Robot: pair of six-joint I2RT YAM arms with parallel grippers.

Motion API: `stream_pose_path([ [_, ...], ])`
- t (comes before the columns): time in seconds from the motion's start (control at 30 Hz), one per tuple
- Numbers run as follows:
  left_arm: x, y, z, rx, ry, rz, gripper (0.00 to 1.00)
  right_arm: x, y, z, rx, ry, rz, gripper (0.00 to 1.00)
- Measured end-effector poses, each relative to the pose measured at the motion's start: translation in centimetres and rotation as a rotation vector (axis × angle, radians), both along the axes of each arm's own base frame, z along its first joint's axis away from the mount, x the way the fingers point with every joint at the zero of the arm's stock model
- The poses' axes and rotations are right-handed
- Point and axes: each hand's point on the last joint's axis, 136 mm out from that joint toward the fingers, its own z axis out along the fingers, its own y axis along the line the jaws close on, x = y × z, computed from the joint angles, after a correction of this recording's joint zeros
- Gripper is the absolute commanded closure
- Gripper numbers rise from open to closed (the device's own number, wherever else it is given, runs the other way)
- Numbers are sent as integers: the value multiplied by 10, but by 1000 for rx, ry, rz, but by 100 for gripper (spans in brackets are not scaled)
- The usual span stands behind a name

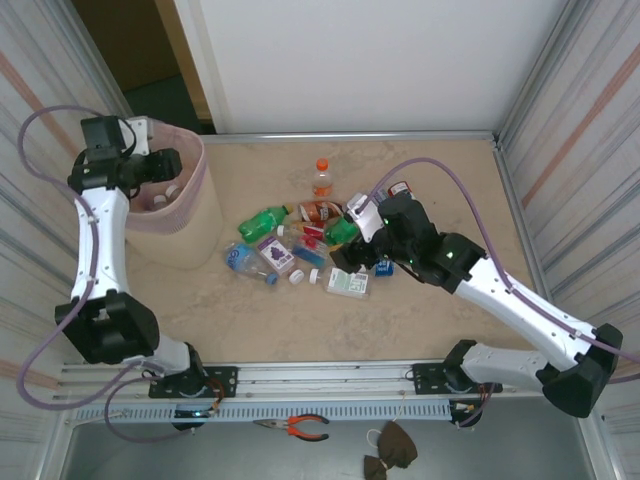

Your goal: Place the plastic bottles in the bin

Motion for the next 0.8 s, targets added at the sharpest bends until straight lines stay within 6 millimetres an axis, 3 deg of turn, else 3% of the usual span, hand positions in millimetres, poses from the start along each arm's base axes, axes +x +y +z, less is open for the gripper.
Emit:
stream_pose_path([
  [0.23,-26,-33,50,-130,-139,-85,36,1,-8,-49,-187,83,45,22],
  [0.43,-50,-63,82,-238,-235,-167,35,-4,-5,-106,-364,197,117,23],
  [0.63,-69,-89,102,-302,-288,-236,34,-11,8,-151,-539,265,213,22],
  [0.8,-80,-96,108,-327,-311,-255,34,-7,15,-178,-668,295,261,19],
])
